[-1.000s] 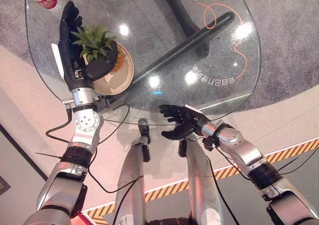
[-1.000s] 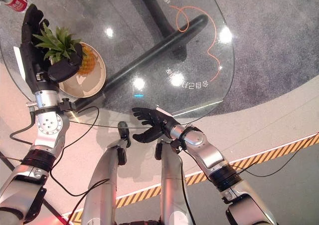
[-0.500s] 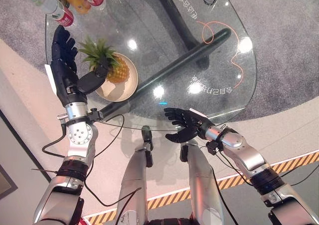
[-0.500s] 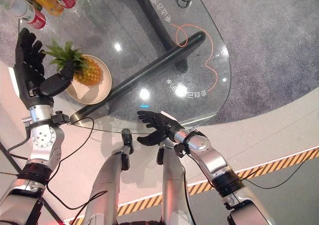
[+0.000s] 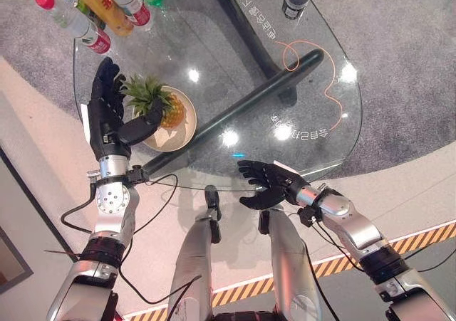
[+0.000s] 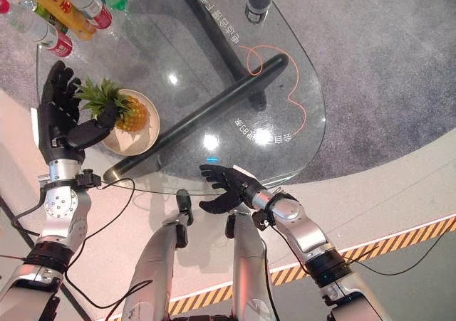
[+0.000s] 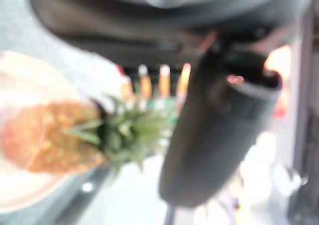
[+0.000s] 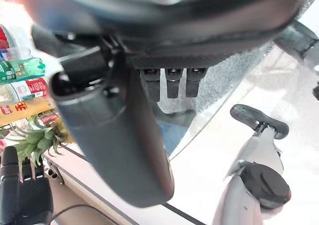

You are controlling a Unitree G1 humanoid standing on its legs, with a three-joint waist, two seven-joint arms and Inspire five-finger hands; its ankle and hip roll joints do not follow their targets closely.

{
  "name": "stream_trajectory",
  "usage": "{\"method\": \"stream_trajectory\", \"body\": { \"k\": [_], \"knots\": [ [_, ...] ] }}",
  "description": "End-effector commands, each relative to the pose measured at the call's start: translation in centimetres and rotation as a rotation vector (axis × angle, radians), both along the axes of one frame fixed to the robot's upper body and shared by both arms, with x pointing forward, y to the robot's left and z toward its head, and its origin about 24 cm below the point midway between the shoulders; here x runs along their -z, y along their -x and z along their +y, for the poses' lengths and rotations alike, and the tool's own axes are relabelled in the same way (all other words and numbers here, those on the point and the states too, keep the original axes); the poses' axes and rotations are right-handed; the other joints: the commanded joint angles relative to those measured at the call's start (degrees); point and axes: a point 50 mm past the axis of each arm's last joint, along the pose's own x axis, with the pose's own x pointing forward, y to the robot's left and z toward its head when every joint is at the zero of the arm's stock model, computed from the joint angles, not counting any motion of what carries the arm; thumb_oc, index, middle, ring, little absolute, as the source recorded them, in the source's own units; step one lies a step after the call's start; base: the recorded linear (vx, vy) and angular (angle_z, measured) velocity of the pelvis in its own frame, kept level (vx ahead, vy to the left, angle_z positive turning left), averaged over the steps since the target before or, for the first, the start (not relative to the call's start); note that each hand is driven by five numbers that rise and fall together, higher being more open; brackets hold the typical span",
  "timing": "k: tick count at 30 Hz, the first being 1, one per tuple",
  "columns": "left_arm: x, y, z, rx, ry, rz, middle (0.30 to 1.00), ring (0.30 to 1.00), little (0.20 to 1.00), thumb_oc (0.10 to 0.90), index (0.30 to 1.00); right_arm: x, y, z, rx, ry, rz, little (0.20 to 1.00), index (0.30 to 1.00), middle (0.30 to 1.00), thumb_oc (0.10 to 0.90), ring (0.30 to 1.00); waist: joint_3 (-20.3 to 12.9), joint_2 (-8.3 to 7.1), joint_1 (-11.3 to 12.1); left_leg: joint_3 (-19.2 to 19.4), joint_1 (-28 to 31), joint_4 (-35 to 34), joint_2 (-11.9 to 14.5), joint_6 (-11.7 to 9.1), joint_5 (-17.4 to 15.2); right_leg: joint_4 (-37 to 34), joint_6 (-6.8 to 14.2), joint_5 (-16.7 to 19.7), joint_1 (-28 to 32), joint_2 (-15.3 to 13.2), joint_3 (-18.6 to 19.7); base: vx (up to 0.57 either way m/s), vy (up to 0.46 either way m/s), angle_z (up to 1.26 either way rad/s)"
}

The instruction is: Pick up the fruit to the plate

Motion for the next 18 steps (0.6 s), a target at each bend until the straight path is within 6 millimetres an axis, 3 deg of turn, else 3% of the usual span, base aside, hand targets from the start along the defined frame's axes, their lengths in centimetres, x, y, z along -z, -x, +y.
{"method": "stream_trajectory", "body": {
  "k": [1,10,18],
  "knots": [
    [-3.0,0.9,0.1,0.032,0.041,-0.188,0.9,0.9,0.9,0.8,0.9,-3.0,1.4,0.8,-0.115,-0.092,-0.156,0.9,0.9,0.9,0.8,0.9,-1.52,2.35,0.32,-0.61,0.38,-0.4,-3.29,1.42,0.16,1.04,1.99,-1.18,4.08,0.15,-6.6,0.0,-0.039,-0.01],
    [0.0,2.2,0.0,0.069,0.134,-0.11,0.9,0.9,0.9,0.8,0.9,-1.4,2.5,0.2,-0.106,-0.108,-0.123,0.9,0.9,0.9,0.8,0.9,-1.52,2.17,1.06,-1.42,5.32,-1.38,-3.68,1.26,0.19,-0.21,1.84,-1.84,9.73,0.16,-7.29,0.0,-0.058,0.0],
    [4.4,4.1,0.5,0.063,0.222,0.032,0.9,0.9,0.9,0.8,0.9,1.9,4.0,-1.0,-0.05,-0.119,-0.013,0.9,0.9,0.9,0.8,0.9,-1.52,1.86,2.19,-2.81,13.69,-4.2,-4.14,0.38,0.93,-3.5,1.77,-2.31,19.42,-0.18,-8.21,0.02,-0.065,0.07]
  ]
}}
